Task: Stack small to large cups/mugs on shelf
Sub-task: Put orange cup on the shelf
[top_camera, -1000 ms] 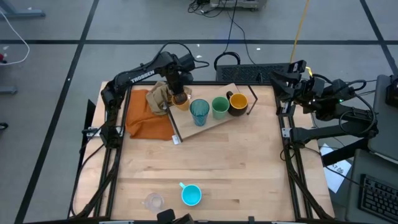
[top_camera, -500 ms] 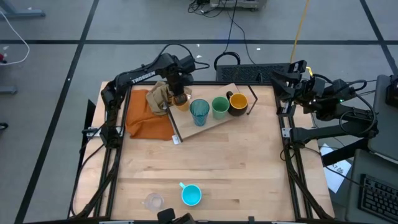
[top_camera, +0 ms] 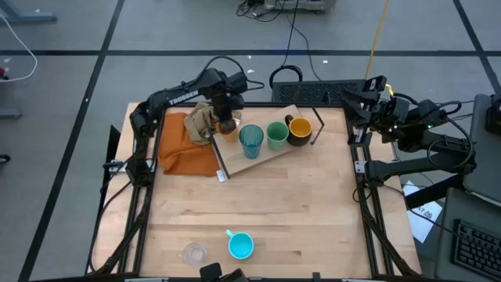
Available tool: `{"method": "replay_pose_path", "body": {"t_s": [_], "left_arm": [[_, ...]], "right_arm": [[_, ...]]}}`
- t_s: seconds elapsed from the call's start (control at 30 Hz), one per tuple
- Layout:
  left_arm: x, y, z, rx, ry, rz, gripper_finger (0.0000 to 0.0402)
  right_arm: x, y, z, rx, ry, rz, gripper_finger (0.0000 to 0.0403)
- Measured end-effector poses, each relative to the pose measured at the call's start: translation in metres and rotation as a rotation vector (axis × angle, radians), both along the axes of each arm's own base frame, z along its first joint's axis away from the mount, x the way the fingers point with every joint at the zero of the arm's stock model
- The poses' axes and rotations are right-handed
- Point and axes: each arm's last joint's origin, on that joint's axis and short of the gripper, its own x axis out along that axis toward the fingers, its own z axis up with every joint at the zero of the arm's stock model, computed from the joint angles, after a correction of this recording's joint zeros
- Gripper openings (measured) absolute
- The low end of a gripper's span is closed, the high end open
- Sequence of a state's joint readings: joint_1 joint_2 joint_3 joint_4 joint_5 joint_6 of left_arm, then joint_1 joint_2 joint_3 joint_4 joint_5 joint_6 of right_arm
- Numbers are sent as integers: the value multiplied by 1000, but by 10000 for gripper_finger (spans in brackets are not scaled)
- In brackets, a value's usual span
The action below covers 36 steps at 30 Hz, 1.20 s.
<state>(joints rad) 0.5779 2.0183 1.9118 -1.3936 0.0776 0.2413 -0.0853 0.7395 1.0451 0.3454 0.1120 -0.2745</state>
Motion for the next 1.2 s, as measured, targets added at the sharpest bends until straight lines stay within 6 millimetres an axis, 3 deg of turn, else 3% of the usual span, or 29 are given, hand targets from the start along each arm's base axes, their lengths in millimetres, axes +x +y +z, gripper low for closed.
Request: {"method": "replay_pose_path", "body": {"t_s": [0.87,1.2], "left_arm": [[7,-3,-7,7,17,-28,9],[7,-2,-8,17,23,-25,44]], "right_arm": [[0,0,0,-1,-1,0,96],[0,0,0,0,-1,0,96]]}}
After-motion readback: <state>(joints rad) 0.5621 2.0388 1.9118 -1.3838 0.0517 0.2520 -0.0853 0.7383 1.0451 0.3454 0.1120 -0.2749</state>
